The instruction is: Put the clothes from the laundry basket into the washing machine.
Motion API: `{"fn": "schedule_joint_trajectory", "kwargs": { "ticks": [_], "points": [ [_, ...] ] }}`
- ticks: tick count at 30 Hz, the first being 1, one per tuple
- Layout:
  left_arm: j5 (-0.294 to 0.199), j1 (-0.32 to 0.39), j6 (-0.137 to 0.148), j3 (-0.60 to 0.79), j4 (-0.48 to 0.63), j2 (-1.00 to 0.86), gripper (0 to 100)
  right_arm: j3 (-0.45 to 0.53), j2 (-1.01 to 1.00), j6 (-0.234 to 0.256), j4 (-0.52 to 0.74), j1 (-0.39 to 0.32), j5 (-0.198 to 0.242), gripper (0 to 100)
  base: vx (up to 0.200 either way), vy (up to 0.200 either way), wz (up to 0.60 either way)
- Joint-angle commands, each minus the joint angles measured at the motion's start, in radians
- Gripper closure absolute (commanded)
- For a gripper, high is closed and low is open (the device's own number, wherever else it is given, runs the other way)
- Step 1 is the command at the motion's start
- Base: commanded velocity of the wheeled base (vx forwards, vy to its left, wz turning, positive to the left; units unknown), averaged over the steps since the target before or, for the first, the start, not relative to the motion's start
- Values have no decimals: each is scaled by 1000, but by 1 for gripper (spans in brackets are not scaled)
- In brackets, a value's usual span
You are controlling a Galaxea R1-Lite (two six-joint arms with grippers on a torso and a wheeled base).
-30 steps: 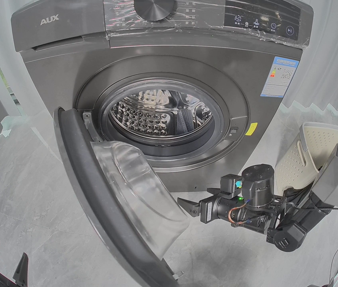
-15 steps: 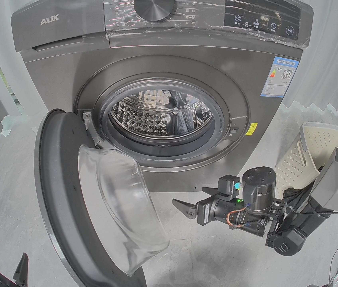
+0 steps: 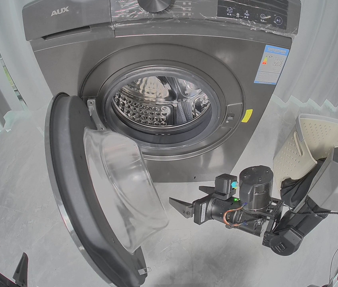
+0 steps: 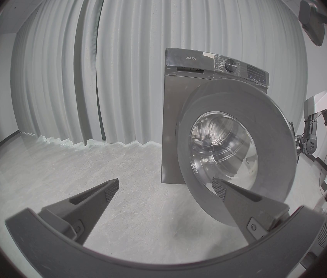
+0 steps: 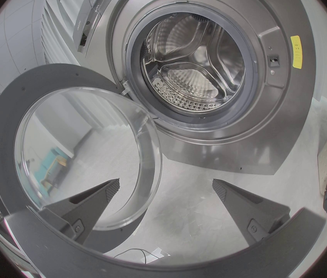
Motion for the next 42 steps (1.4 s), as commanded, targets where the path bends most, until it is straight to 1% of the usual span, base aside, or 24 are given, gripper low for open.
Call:
{"fn": "schedule_joint_trajectory", "kwargs": {
  "ticks": [1, 8, 12, 15, 16, 19, 20, 21, 24, 26, 32, 36, 38, 42],
  "points": [
    [1, 0, -1, 15, 0, -17, 0, 0, 20, 1, -3, 7, -1, 0, 0, 0, 0],
    [1, 0, -1, 15, 0, -17, 0, 0, 21, 1, -3, 21, -2, 0, 0, 0, 0],
    [1, 0, -1, 15, 0, -17, 0, 1, 20, 3, -4, 42, -1, 0, 0, 0, 0],
    [1, 0, -1, 15, 0, -17, 0, 10, 20, -3, -27, 50, -2, 0, 0, 0, 0],
    [1, 0, -1, 15, 0, -17, 0, 3, 18, -3, -35, 35, -2, 0, 0, 0, 0],
    [1, 0, -1, 15, -1, -17, 0, -7, 18, -5, -33, 18, -1, 0, 0, 0, 0],
    [1, 0, -1, 15, 0, -17, 0, -13, 20, -5, -32, -5, -1, 0, 0, 0, 0],
    [1, 0, -1, 15, 0, -17, 0, -14, 21, -6, -32, -13, -2, 0, 0, 0, 0],
    [1, 0, -1, 15, 0, -17, 0, -20, 23, -8, -29, -16, -5, 0, 0, 0, 0],
    [1, 0, -1, 15, 0, -17, 0, -43, 41, -8, -24, -13, -5, 0, 0, 0, 0],
    [1, 0, -1, 15, 0, -17, 0, -68, 78, -9, -32, 8, -5, 0, 0, 0, 0],
    [2, 0, -1, 15, 0, -17, 0, -97, 100, -14, -23, 27, -7, 0, -200, 0, 0],
    [1, 0, -1, 15, 0, -17, 0, -103, 112, -25, -26, 38, -7, 0, -200, 0, 0],
    [2, 0, -1, 15, 0, -17, 0, -108, 130, -31, -36, 68, -7, 0, 0, 0, 0]
  ]
}}
